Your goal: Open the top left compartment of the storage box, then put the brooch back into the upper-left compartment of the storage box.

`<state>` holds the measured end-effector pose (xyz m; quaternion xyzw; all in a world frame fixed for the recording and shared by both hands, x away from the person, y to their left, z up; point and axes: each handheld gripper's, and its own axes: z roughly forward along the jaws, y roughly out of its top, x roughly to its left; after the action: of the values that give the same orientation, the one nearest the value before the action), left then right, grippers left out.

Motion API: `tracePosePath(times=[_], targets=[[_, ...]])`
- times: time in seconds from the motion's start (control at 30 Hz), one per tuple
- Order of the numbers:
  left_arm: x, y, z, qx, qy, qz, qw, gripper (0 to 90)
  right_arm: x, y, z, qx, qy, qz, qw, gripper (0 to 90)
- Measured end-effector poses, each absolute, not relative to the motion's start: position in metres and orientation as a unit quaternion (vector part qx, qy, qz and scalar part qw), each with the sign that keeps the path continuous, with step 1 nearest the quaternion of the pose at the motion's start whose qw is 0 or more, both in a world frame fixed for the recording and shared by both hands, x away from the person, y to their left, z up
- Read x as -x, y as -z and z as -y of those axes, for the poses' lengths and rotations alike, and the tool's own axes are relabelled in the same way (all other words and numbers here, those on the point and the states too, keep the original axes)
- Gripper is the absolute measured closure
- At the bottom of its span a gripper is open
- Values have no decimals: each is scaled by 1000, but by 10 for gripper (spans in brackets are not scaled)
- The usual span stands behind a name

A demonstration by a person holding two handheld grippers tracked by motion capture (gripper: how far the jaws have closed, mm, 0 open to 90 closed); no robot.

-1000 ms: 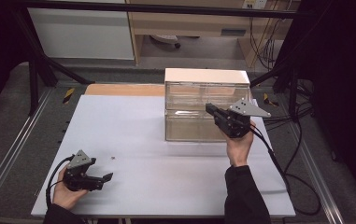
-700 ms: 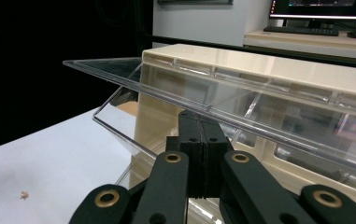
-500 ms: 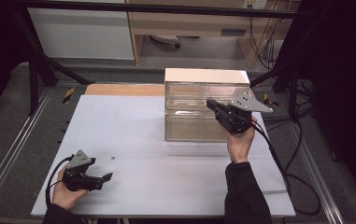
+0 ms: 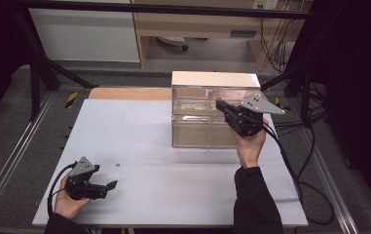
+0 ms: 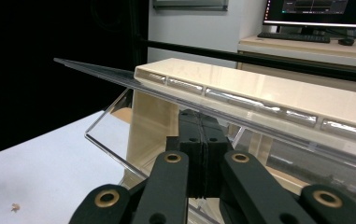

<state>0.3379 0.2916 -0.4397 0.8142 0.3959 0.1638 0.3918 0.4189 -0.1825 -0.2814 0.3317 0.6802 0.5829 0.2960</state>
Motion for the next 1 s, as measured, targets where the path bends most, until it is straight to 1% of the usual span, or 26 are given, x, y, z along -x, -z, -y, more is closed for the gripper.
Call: tracePosePath(times=[0.7,1.0], targets=[[-342,436,-287,-815,-164,-402,383,80,-421,278,183,-334,-579,-682,296,900],[-354,431,-285,-813,-168,-409,378,83,-421,277,183,-333,-577,-684,298,900]])
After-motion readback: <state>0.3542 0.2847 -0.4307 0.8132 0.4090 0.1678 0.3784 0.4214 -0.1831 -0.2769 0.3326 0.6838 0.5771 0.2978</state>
